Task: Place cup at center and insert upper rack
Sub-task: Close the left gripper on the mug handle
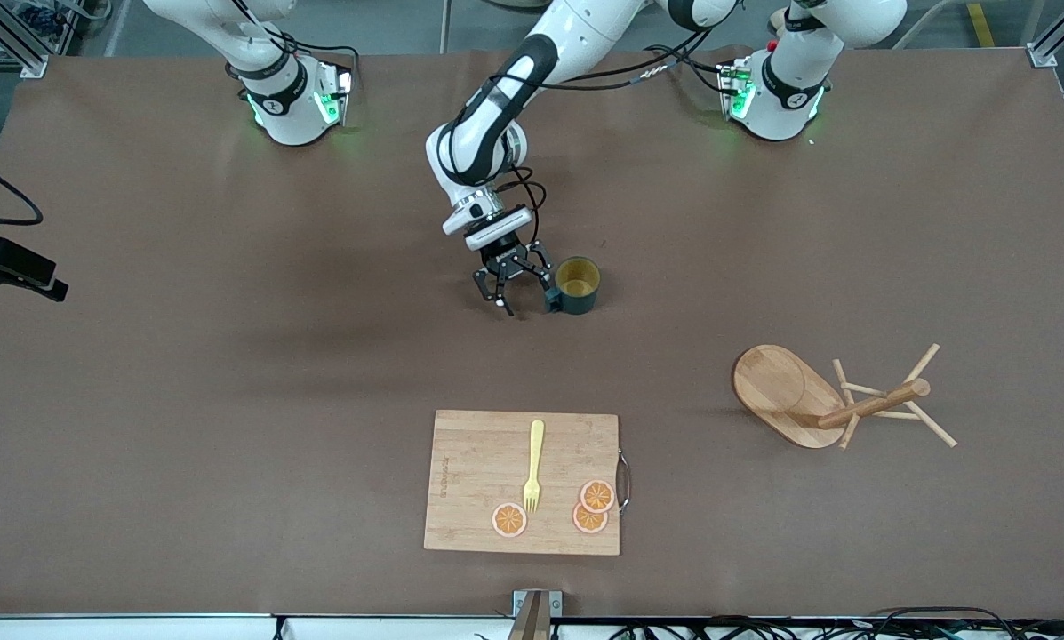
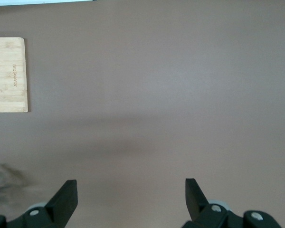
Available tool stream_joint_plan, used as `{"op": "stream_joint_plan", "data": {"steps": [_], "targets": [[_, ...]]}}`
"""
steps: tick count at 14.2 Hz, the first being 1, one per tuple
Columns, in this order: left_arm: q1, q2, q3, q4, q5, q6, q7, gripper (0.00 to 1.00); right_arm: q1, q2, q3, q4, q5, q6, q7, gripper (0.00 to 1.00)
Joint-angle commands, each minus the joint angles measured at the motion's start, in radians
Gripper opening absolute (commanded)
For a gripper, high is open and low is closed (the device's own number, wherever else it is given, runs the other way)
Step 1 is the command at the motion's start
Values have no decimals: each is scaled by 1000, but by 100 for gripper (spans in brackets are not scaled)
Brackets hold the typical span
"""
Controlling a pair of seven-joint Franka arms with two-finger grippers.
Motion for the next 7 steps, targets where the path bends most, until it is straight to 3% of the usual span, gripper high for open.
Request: {"op": "stream_joint_plan", "data": {"steps": [1, 7], "targets": [[6, 17, 5, 24, 17, -9, 15, 87, 3, -36, -5, -41, 13, 6, -1, 100], [15, 17, 11, 27, 31, -1, 17, 87, 3, -36, -4, -41, 13, 6, -2, 100]]}}
